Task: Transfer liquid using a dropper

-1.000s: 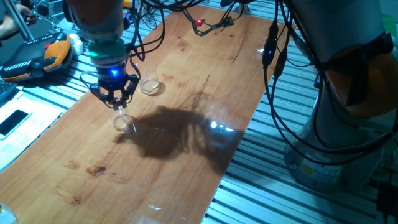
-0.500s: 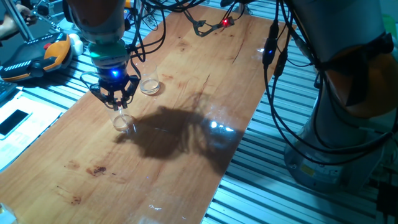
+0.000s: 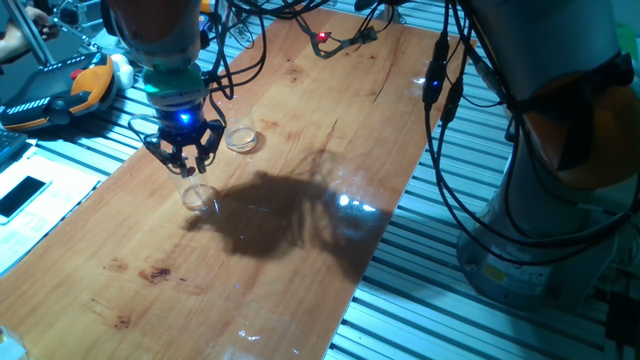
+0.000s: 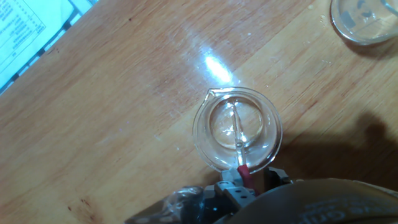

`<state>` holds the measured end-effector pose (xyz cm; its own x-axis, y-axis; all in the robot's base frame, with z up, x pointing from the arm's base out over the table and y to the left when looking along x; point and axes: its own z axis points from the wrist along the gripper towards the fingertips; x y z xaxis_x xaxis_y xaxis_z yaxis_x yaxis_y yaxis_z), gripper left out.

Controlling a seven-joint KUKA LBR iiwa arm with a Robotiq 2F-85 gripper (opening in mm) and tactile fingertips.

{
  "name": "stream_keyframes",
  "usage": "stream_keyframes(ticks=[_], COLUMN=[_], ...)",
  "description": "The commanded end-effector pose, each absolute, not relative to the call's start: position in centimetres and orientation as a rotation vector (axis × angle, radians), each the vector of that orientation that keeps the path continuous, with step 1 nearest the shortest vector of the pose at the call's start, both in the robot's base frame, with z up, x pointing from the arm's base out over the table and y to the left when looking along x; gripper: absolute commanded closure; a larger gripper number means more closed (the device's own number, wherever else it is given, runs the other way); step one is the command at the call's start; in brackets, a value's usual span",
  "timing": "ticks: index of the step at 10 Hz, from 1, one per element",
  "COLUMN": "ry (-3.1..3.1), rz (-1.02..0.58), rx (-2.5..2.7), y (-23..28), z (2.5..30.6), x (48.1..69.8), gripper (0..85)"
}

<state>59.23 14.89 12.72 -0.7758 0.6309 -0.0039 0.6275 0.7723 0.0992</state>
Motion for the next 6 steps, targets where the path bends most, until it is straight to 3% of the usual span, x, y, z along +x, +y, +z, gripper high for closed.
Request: stream_keyframes(ticks=[1, 6], ry=[2.923, 2.916], rz=[0.134, 0.12], rx=[1.041, 1.038], y=[14.94, 15.73], z=[13.0, 12.87], x=[59.12, 58.53], gripper=[55.0, 55.3])
